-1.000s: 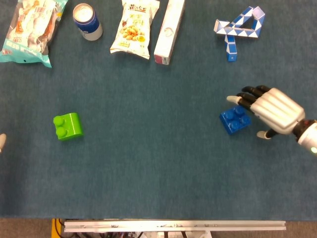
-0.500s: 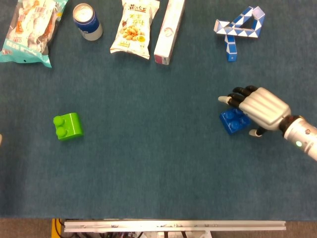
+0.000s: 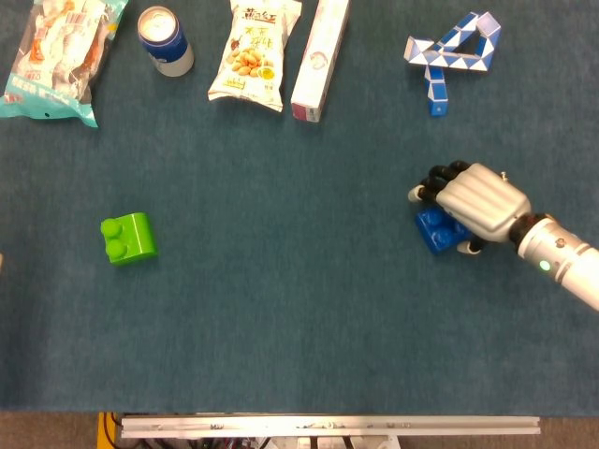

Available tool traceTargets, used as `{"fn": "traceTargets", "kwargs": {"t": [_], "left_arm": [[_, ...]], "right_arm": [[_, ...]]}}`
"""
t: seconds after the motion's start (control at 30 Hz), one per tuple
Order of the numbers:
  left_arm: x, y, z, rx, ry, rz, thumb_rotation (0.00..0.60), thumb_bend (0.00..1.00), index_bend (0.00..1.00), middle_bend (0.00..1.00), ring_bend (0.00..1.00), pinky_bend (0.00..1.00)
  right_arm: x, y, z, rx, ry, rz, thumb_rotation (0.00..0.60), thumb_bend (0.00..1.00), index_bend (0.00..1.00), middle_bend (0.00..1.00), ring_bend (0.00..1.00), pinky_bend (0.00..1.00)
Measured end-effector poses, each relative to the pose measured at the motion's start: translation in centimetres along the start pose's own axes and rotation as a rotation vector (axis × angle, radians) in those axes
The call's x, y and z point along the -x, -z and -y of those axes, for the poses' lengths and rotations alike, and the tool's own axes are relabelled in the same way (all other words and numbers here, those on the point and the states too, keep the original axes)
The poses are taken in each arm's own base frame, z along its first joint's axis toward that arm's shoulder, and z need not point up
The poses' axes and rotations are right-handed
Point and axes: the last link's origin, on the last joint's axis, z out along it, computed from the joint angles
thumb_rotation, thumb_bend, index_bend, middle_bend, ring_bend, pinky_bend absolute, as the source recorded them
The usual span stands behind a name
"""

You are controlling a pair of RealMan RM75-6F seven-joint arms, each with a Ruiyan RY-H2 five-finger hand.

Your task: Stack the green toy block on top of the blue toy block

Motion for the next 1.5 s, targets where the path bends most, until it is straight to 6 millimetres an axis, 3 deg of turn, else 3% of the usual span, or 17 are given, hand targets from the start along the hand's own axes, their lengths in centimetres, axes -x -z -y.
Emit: {"fn": "traceTargets", "kwargs": {"t": [0.23, 0.57, 1.03, 1.5], "left_arm": [[0.0, 0.0, 0.0, 0.001, 0.003, 0.0, 0.6, 0.22, 0.35, 0.34, 0.31, 0.26], [-0.1, -0.1, -0.1, 0.012, -0.003, 0.002, 0.6, 0.22, 0.35, 0.34, 0.31, 0.26], [-0.5, -0.1, -0.6, 0.031, -0.006, -0.001, 0.6, 0.22, 0.35, 0.34, 0.31, 0.26], [-0.4, -0.1, -0.5, 0.029, -0.017, 0.003, 0.6, 0.22, 0.35, 0.34, 0.31, 0.25]], "right_arm": [[-0.2, -0.3, 0.2, -0.005, -0.013, -0.024, 0.6, 0.11, 0.36, 0.37, 0.3, 0.43], [-2.9, -1.7, 1.7, -0.055, -0.051, -0.081, 0.6, 0.11, 0.37, 0.37, 0.32, 0.45], [-7.5, -7.2, 7.2, -0.167, -0.045, -0.114, 0.6, 0.11, 0.37, 0.38, 0.33, 0.47], [-10.0, -11.5, 9.9, -0.183, 0.035, -0.115, 0.6, 0.11, 0.37, 0.38, 0.34, 0.47]]}}
